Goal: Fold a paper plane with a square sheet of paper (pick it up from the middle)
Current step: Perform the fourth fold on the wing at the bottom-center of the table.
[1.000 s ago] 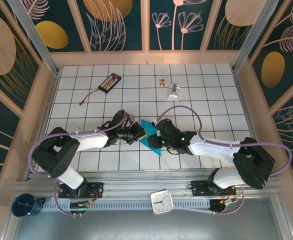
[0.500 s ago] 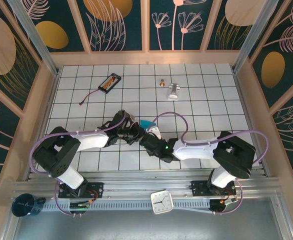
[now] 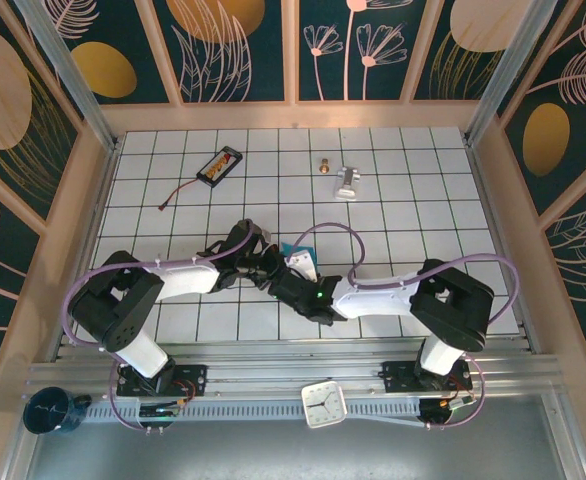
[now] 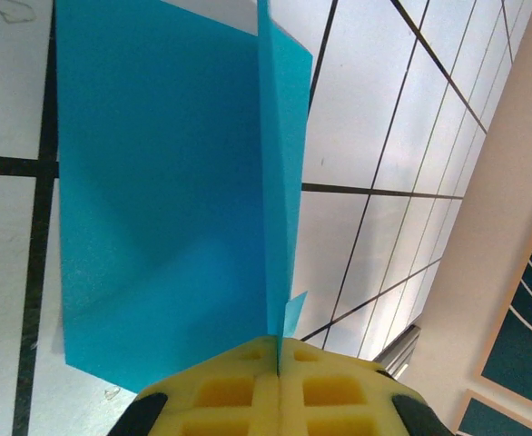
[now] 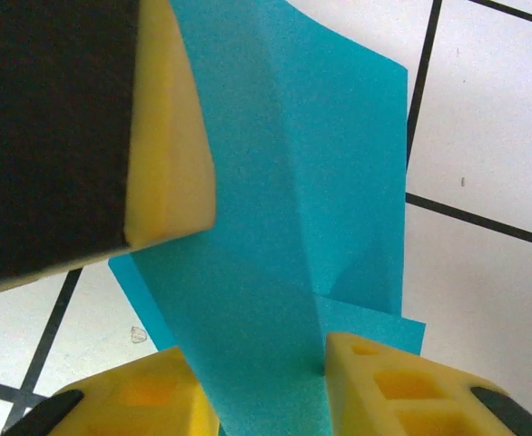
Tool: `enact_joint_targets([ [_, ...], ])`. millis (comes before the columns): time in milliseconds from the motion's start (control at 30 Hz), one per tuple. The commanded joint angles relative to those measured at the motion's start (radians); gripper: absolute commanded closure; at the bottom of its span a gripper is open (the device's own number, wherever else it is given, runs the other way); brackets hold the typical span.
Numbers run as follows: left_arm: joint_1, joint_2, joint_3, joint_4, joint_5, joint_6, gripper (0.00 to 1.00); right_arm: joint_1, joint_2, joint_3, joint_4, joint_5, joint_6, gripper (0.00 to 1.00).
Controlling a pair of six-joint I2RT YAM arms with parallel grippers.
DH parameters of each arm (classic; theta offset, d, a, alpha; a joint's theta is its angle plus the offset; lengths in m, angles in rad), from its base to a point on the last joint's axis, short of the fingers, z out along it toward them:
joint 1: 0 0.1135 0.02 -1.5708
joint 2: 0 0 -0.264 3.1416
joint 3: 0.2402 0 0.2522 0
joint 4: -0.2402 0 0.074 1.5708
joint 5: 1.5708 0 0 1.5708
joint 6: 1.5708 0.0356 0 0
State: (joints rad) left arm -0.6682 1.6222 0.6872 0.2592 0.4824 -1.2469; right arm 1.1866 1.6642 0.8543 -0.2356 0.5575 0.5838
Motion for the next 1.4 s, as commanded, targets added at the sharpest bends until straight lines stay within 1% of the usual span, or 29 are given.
enact_joint_targets([
  [0,-0.005,0.018,0.026,-0.093,0.034,-0.096,1.00,0.007,0.015,0.024,-0.032,0.060,0.012,0.70],
  [200,-0.005,0.025,0.030,-0.103,0.039,-0.084,1.00,0.007,0.020,0.025,-0.041,0.071,0.010,0.78],
  [433,-0.004,0.025,0.032,-0.113,0.039,-0.072,1.00,0.007,0.022,0.018,-0.046,0.078,0.017,0.81],
  [700,-0.005,0.030,0.043,-0.129,0.044,-0.050,1.00,0.005,0.005,0.004,-0.065,0.093,0.019,0.75],
  [867,-0.004,0.033,0.044,-0.127,0.048,-0.048,1.00,0.005,0.009,0.000,-0.065,0.090,0.020,0.75],
  [1367,-0.004,0.032,0.038,-0.127,0.047,-0.039,1.00,0.001,0.011,-0.018,-0.049,0.089,0.035,0.93],
])
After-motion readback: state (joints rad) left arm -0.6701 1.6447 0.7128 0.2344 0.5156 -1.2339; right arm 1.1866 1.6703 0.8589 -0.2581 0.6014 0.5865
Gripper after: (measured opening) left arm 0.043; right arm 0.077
